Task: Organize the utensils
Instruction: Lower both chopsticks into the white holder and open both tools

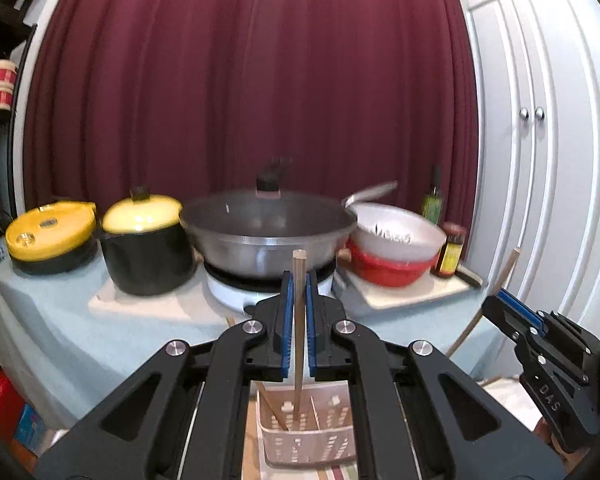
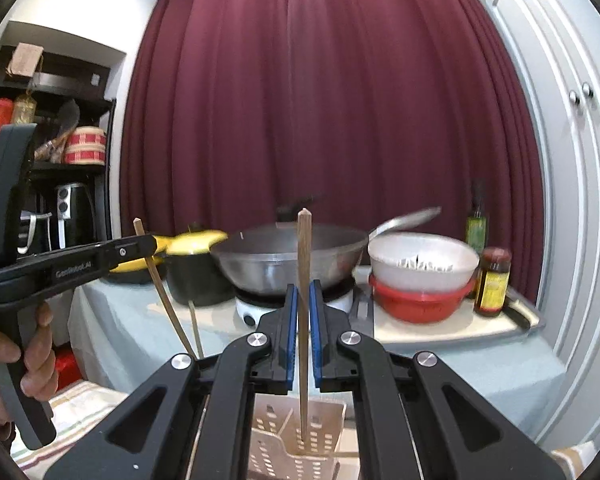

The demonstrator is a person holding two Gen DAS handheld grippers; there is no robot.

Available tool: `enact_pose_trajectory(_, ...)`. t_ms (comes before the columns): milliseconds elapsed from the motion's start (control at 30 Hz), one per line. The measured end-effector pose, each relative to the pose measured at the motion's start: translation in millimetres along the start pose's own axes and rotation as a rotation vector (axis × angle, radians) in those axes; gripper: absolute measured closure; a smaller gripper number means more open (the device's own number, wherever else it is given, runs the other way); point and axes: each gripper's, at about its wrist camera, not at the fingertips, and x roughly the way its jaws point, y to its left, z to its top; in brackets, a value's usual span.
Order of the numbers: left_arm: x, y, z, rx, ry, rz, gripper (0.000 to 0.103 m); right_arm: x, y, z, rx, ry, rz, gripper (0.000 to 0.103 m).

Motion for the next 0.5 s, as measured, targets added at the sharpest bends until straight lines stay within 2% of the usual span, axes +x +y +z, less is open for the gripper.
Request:
enact_pose_trajectory(333, 28.1, 0.2, -40.0, 0.013, 0.086, -0.001, 0.095, 25.6, 4.9, -32.3, -0.007, 0.096, 0.001, 0.096)
enact_pose_trajectory(367, 27.9, 0.2, -42.1, 0.016, 0.095, -0.003, 0.093, 25.0, 6.1, -32.9, -0.006, 0.098, 0.002, 0.093)
enact_pose_trajectory(400, 27.8, 0.9, -43.9, 0.018, 0.103, -0.004, 0.089, 23.8, 6.7, -32.8, -0.007, 0.098, -0.003, 0.081)
enact_pose_trajectory(433, 27.0, 1.5, -45.1, 0.018, 0.106, -0.003, 0.085, 20.5, 8.2, -32.6, -0.009, 0.093, -0.013, 0.073)
enact_pose_trajectory(467, 25.3, 2.1, -46.9, 0.019, 0.110, 0.000, 0.075, 19.1, 8.3, -32.5, -0.012, 0.090, -0.019, 0.061)
enact_pose_trajectory(500, 22.4, 3.1, -48.7, 0.016, 0.112, 0.002, 0.067, 16.3, 8.9, -32.0, -0.016, 0.087, -0.027, 0.057)
